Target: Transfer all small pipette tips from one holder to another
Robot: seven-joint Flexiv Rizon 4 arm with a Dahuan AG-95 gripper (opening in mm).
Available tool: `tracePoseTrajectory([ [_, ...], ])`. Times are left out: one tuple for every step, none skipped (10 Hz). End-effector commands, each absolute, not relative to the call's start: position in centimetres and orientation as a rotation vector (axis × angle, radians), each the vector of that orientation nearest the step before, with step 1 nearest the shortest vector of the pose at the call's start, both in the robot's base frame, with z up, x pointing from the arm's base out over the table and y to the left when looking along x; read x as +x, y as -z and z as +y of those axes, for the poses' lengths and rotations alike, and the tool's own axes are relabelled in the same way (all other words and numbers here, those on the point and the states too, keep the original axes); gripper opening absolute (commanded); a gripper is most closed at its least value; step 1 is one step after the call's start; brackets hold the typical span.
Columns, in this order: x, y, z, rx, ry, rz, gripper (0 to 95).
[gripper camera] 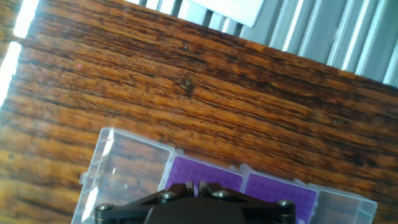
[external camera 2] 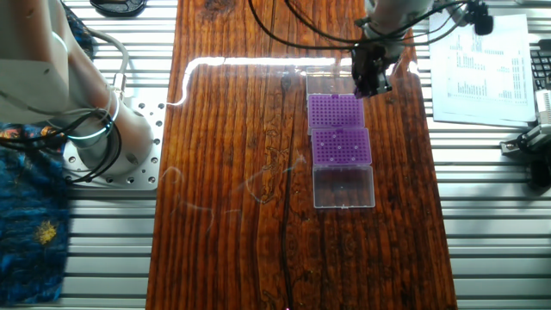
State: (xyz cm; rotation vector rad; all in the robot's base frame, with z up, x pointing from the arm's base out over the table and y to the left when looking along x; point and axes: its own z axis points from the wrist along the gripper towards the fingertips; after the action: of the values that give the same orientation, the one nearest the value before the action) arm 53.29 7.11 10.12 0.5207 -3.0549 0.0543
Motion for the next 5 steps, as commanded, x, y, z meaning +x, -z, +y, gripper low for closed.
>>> tracePoseTrajectory([
  [53.4, -10.3, 5.4, 0.593, -0.054, -3.04, 0.0],
  [53.3, -10.3, 4.8, 0.621, -0.054, -3.034, 0.0],
  [53.3, -10.0, 3.9, 0.657, -0.052, -3.027, 0.0],
  [53.2, -9.5, 3.0, 0.691, -0.05, -3.031, 0.0],
  [53.1, -9.3, 2.4, 0.717, -0.056, -3.029, 0.0],
])
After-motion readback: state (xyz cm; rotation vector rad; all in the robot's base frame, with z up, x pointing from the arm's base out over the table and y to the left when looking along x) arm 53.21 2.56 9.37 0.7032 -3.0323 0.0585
